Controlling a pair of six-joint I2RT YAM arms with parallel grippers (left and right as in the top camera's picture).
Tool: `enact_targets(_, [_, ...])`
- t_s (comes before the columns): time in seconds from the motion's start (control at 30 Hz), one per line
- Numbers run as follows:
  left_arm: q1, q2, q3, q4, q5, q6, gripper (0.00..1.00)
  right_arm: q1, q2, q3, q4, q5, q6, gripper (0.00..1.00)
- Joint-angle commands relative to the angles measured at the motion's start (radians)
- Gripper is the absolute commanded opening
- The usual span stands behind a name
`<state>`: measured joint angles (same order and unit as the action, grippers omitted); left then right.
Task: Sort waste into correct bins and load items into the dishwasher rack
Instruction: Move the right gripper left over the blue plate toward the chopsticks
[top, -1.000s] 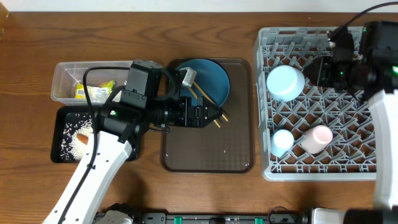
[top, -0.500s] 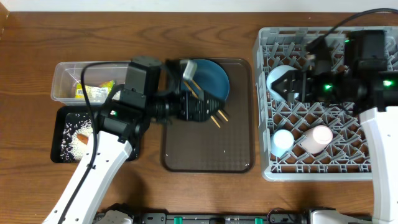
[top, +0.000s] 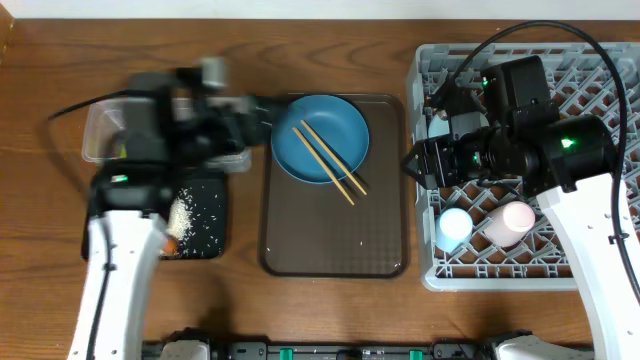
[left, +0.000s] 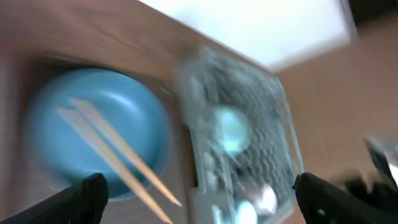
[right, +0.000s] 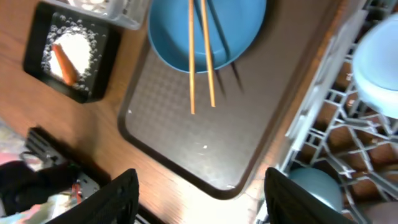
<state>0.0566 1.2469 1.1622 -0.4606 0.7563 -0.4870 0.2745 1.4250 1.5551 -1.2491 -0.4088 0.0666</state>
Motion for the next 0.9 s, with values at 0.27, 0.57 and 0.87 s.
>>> enact_targets(0.27, [0.423, -0.026, 0.020, -0.191, -0.009, -0.023, 0.98, 0.132, 0.017, -0.001, 0.062, 0.035, -0.016, 0.67])
enact_targets(0.57, [0.441, -0.026, 0.020, -0.198, -0.010, -0.023, 0.98, 0.250, 0.131, -0.001, 0.228, 0.080, -0.023, 0.70])
enact_targets(0.87, [0.441, -0.026, 0.020, -0.198, -0.010, -0.023, 0.98, 0.301, 0.287, -0.001, 0.346, 0.080, -0.023, 0.66])
